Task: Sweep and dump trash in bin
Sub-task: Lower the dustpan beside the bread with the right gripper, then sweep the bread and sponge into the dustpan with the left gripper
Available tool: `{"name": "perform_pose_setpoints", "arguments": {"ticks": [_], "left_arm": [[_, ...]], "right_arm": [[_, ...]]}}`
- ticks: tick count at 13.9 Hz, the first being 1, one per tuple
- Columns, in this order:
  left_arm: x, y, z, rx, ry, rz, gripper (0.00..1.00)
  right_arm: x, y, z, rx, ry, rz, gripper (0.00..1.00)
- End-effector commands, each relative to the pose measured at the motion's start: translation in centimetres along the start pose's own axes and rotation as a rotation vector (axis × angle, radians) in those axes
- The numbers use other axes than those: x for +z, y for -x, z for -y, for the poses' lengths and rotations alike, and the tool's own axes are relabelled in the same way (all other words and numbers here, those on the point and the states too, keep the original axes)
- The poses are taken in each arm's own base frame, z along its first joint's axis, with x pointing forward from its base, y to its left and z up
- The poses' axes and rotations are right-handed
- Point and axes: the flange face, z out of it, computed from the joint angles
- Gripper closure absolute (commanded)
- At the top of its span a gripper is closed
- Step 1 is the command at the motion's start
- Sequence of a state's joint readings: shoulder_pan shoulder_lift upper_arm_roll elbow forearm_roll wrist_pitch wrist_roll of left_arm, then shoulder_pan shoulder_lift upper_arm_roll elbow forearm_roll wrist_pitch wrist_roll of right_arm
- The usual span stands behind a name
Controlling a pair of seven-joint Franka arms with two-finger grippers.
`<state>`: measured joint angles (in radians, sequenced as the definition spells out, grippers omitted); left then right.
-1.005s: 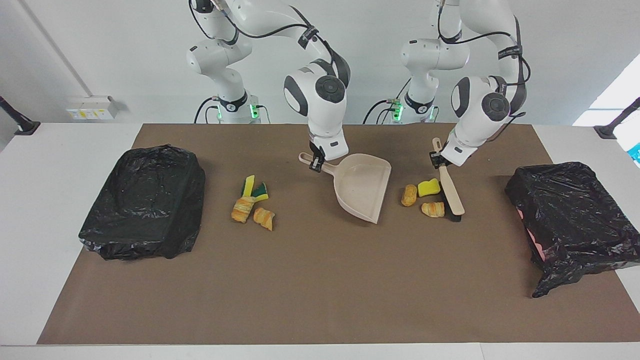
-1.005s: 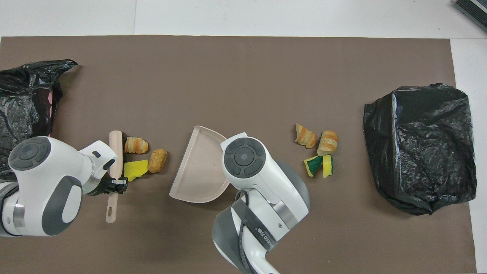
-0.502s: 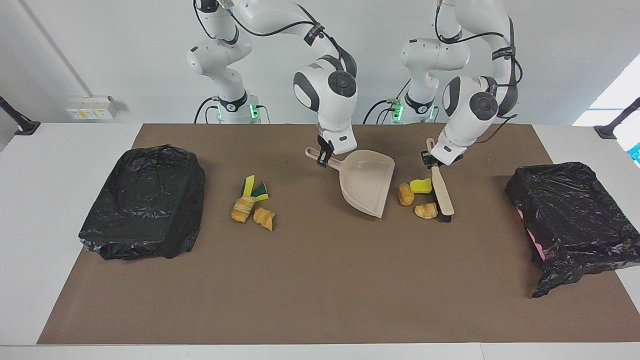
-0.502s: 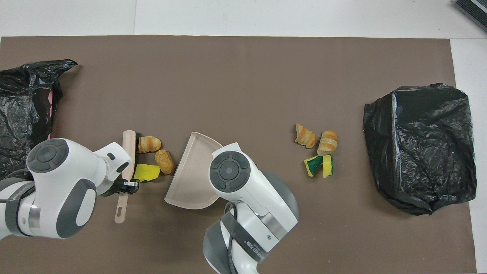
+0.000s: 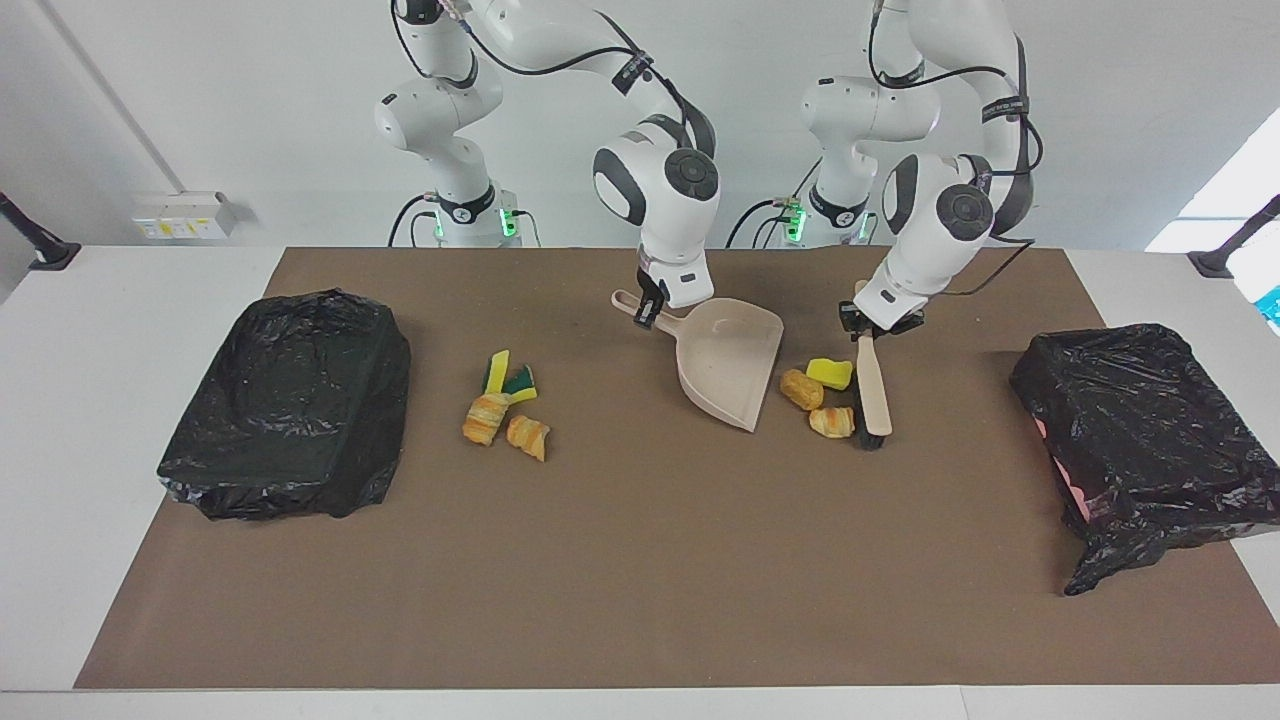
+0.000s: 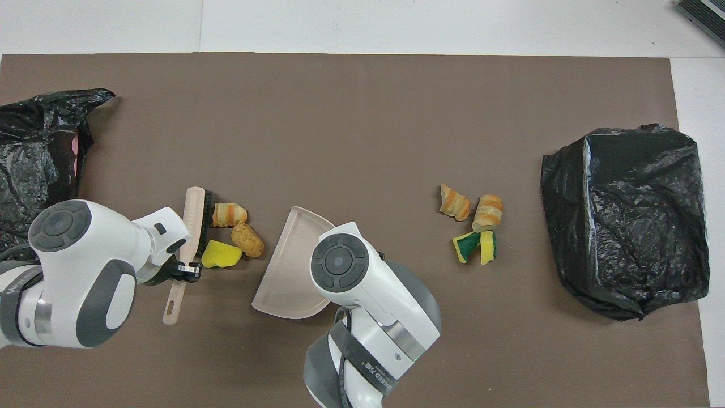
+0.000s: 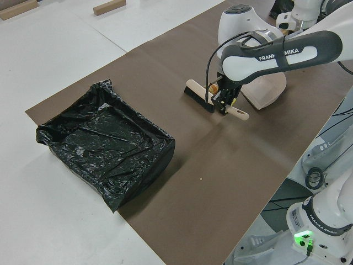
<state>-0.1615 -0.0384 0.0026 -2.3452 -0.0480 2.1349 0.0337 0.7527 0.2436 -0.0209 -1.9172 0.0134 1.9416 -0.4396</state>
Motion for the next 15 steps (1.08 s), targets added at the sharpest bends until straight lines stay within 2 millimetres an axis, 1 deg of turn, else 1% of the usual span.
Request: {"name": "perform_pose_setpoints", "arguments": {"ticks": [1,4,6,8,10,11,12,13,15], "left_arm": [[0.9,-0.5,-1.2,0.039,0.011,0.017,1.0],[1.2,0.6,-5.7,0.086,0.057,0.075,1.0],[1.3,1.7,-9.5,0.115,0.115,0.127,1.0],[1.2,3.1,-13.9,0.14,0.177,0.148,1.0],[1.0,4.1,-16.6,0.123,0.206,0.164,1.0],[1.0,4.4,-17.4,0.117,0.201,0.167,1.0],[0.8,4.2,-17.4,0.114,0.204,0.163,1.0],[0.6,3.7,-17.0,0.103,0.208,0.158,1.0],[-0.7,2.3,-16.3,0.082,0.219,0.138,1.0]], "right_arm": [[0.1,1.3,0.2,0.009,0.013,0.012,1.0],[0.1,1.3,0.2,0.01,0.013,0.012,1.0],[0.1,1.3,0.2,0.01,0.013,0.012,1.0],[0.1,1.3,0.2,0.01,0.015,0.012,1.0],[0.1,1.3,0.2,0.01,0.013,0.011,1.0],[0.1,1.3,0.2,0.01,0.015,0.012,1.0],[0.1,1.3,0.2,0.01,0.013,0.012,1.0],[0.1,1.3,0.2,0.01,0.013,0.012,1.0],[0.1,1.3,0.2,0.01,0.015,0.012,1.0]]}}
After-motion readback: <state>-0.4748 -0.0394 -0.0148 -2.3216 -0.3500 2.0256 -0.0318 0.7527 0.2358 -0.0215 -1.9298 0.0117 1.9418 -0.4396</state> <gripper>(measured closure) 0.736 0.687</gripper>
